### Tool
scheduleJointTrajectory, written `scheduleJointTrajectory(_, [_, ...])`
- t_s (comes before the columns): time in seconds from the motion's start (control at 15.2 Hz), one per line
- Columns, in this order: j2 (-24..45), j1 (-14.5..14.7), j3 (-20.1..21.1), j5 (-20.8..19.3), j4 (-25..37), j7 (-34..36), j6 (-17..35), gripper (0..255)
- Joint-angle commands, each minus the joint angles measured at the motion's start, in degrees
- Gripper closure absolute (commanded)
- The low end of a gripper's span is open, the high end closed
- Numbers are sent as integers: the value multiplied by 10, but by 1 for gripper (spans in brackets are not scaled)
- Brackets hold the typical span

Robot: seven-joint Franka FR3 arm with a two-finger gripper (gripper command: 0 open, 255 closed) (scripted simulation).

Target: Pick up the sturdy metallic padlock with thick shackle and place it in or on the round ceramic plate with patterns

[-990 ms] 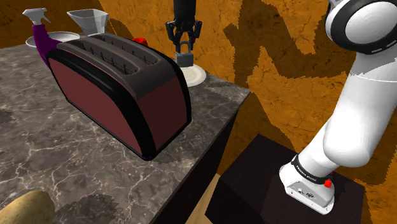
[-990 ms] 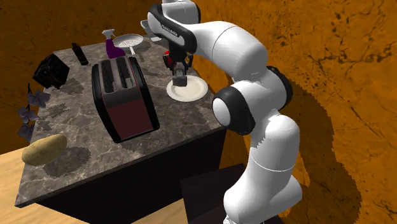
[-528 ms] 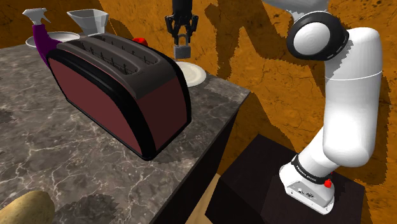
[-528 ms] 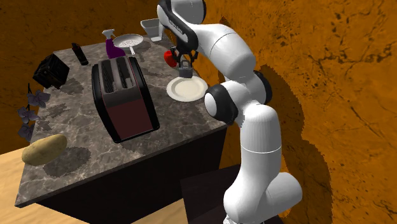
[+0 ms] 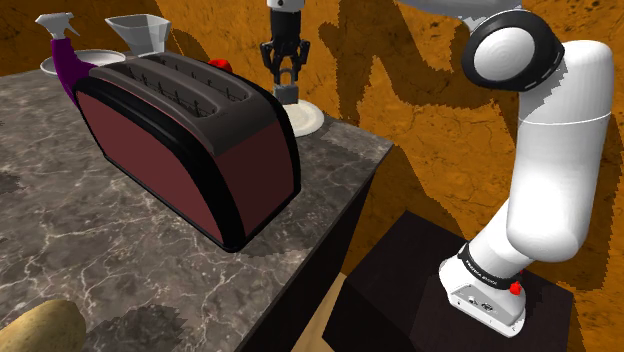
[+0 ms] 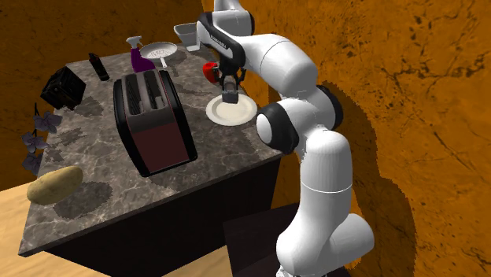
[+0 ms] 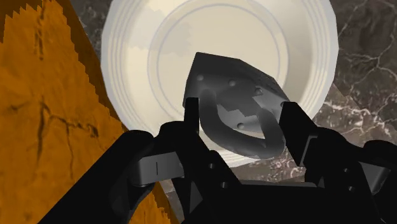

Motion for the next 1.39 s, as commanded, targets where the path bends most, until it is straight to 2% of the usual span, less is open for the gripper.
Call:
scheduleJointTrajectory(0.0, [-10, -3, 0, 2, -32, -1, 22, 255])
scheduleJointTrajectory(0.4, [-22, -8, 0, 4, -101, -2, 80, 255])
scheduleJointTrajectory(0.92, [-22, -8, 0, 4, -101, -2, 80, 255])
scheduleJointTrajectory(0.99, [-22, -8, 0, 4, -101, -2, 80, 0])
scheduleJointTrajectory(1.32, [-22, -8, 0, 4, -101, -2, 80, 0])
